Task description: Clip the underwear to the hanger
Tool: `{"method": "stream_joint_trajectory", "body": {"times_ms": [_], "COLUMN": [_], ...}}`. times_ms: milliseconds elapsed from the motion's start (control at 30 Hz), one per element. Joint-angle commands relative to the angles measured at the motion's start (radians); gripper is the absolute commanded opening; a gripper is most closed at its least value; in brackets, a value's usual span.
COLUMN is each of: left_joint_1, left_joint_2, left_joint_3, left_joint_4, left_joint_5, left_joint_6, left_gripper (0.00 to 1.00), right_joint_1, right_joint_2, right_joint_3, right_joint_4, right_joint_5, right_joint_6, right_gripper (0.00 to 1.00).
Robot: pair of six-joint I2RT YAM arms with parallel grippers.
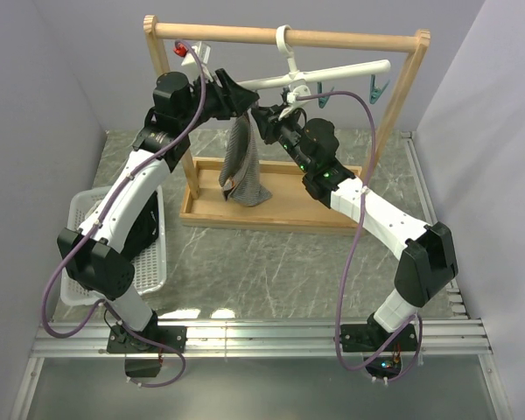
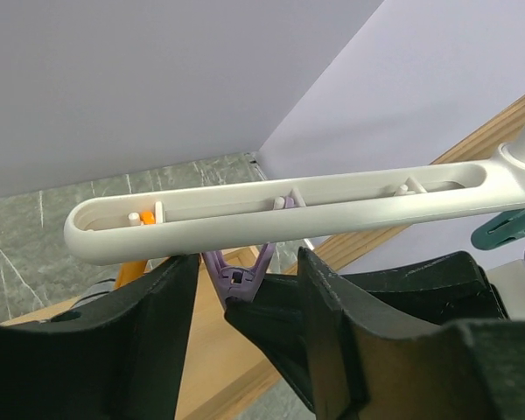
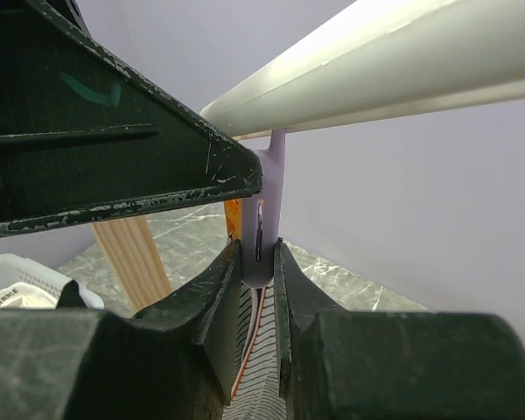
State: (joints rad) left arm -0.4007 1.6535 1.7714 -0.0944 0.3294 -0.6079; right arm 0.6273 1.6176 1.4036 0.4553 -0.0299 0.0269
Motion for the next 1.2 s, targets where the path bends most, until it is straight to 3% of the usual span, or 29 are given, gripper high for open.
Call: {"method": "stream_joint_trajectory", "body": {"times_ms": [0, 500, 767, 967, 1167], "left_joint_1": [-0.018, -0.046, -0.044, -0.043, -0.044], "left_joint_2": [0.002, -0.011, -0.175, -0.225, -0.175], "left_joint_3": [0.048, 0.042, -0.087, -0.112, -0.078], "left_joint_4": [0.044, 0.007, -0.030, -0.088, -0.090], "left_joint_5": [0.013, -0.079, -0.121, -0.112, -0.066], "left_joint_6": [-0.018, 0.019, 0.073, 0.048, -0.042], "left_gripper": [0.53, 0.62, 0.70, 0.70, 0.72], "right_joint_1": [0.008, 0.018, 0.012, 0.012, 0.012], "right_joint_2": [-0.056, -0.059, -0.068, -0.073, -0.077], "right_joint_3": [0.000, 0.005, 0.006, 0.011, 0.008], "right_joint_4": [0.020, 0.020, 0.022, 0.013, 0.008], "right_joint_5": [-0.031, -0.001, 0.012, 0.004, -0.005], "right_joint_6": [-0.018, -0.070, -0.061, -0.068, -0.062], "right_gripper": [0.00, 0.00, 0.00, 0.00, 0.00]}}
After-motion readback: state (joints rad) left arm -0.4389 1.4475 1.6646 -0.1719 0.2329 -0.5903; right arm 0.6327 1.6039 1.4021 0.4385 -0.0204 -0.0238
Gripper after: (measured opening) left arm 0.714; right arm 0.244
